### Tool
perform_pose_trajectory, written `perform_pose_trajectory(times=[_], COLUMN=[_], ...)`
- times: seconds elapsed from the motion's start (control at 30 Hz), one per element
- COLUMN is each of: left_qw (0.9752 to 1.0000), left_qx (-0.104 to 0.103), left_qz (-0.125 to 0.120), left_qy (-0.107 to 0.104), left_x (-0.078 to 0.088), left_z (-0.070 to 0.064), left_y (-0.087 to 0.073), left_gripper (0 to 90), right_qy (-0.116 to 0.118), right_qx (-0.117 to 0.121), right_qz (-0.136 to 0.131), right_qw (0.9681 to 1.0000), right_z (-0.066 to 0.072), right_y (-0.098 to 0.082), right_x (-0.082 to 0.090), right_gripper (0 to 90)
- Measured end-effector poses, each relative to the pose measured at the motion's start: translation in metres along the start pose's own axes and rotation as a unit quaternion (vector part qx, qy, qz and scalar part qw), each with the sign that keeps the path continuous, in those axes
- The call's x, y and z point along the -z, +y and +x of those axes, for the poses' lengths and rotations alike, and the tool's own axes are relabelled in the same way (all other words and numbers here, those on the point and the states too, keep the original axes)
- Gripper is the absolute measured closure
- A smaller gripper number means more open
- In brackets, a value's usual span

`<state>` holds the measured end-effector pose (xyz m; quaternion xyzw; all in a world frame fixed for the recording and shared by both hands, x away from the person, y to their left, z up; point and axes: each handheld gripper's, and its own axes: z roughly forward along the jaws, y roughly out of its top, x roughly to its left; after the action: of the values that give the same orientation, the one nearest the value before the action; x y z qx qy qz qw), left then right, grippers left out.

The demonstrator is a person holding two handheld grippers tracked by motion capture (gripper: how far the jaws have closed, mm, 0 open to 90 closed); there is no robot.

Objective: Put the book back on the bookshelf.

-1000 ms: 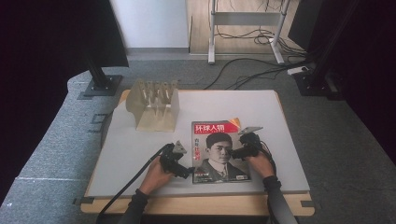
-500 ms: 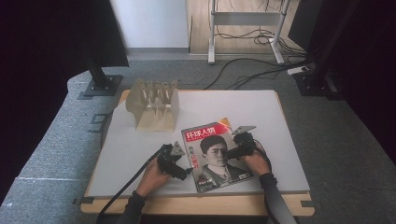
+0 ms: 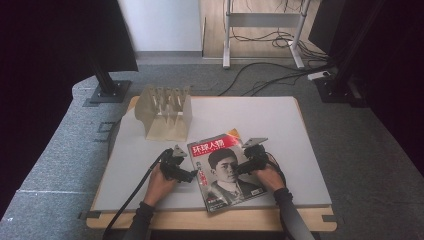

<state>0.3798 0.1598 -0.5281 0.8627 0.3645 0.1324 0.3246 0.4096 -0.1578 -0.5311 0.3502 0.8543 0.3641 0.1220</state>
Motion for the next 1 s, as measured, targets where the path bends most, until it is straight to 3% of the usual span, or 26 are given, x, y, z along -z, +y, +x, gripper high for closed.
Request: perform_pose_trajectory(times=[0.13, 0.3, 0.5, 0.7, 0.87, 0.9, 1.0], left_qw=[1.0000, 1.0000, 1.0000, 1.0000, 1.0000, 1.0000, 1.0000], left_qx=[0.000, -0.001, 0.000, 0.000, 0.001, 0.001, 0.001], left_qz=[0.000, 0.000, 0.000, 0.000, 0.000, 0.000, 0.000], left_qy=[0.000, 0.000, -0.001, 0.000, 0.000, 0.000, 0.000], left_x=[0.000, 0.000, 0.000, 0.000, -0.001, -0.001, -0.001], left_z=[0.000, 0.000, 0.000, 0.000, 0.000, 0.000, 0.000], left_y=[0.000, 0.000, 0.000, 0.000, 0.000, 0.000, 0.000], left_gripper=[0.0, 0.0, 0.0, 0.0, 0.0, 0.0, 0.0], right_qy=[-0.005, 0.004, 0.008, 0.009, 0.003, 0.011, 0.018], right_qx=[-0.009, -0.051, -0.061, -0.099, -0.115, -0.128, -0.132], right_qz=[0.004, -0.011, -0.010, -0.012, -0.013, -0.016, -0.013], right_qw=[0.9999, 0.9986, 0.9980, 0.9950, 0.9933, 0.9915, 0.9911], right_z=[-0.002, -0.016, -0.028, -0.036, -0.038, -0.039, -0.038], right_y=[0.004, 0.013, 0.022, 0.037, 0.035, 0.032, 0.027], right_x=[0.000, -0.006, -0.013, -0.024, -0.021, -0.018, -0.012], right_gripper=[7.9, 12.3, 13.8, 18.0, 26.9, 29.5, 31.9])
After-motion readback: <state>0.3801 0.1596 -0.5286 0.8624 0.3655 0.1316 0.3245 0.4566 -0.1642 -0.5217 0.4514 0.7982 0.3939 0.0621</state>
